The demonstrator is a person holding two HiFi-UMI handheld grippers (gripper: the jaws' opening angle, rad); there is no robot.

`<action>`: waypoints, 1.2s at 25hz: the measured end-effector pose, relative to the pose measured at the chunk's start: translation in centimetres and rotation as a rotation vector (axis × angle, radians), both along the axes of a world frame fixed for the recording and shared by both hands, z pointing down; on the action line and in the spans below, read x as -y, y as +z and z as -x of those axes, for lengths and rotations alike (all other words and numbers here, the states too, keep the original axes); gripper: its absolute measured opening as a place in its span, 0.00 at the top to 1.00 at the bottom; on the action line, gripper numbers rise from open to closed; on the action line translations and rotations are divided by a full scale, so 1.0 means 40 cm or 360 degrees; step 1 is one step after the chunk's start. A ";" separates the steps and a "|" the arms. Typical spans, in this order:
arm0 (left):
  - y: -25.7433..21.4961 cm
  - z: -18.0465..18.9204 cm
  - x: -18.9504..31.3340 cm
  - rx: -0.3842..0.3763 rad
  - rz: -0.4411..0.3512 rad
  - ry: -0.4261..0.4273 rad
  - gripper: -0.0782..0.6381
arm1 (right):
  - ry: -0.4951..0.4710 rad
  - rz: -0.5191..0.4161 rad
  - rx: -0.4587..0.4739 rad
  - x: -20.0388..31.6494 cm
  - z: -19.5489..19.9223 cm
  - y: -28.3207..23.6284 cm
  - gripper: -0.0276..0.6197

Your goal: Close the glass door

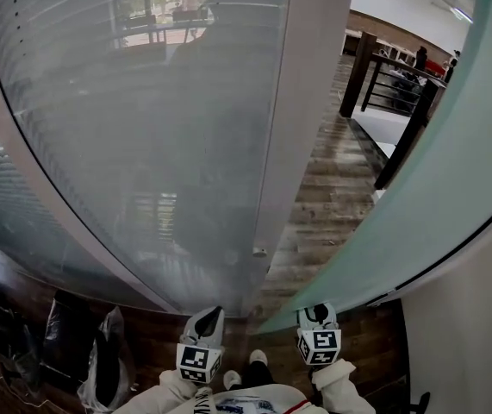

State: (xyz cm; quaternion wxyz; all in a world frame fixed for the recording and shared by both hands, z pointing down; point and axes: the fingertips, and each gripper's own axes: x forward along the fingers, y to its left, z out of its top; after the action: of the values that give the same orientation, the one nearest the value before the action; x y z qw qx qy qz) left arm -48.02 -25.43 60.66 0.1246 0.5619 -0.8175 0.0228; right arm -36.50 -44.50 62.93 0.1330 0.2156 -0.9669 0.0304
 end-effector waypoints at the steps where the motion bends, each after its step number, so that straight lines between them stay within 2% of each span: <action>1: 0.004 0.006 0.005 0.0003 0.0004 -0.0002 0.89 | -0.0005 0.0001 0.0003 0.003 0.007 0.000 0.77; 10: -0.014 0.036 0.077 0.0016 -0.0002 -0.0030 0.89 | 0.0040 0.0011 0.0029 0.037 0.050 0.000 0.77; 30: -0.028 0.094 0.156 0.0059 0.0013 -0.0123 0.89 | 0.0009 -0.0001 0.0039 0.101 0.147 -0.001 0.77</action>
State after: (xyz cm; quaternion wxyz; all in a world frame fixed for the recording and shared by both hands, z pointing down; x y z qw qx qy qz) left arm -51.79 -31.68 59.54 0.1126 0.5287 -0.8407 0.0317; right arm -42.38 -48.54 62.90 0.1209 0.2178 -0.9679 0.0331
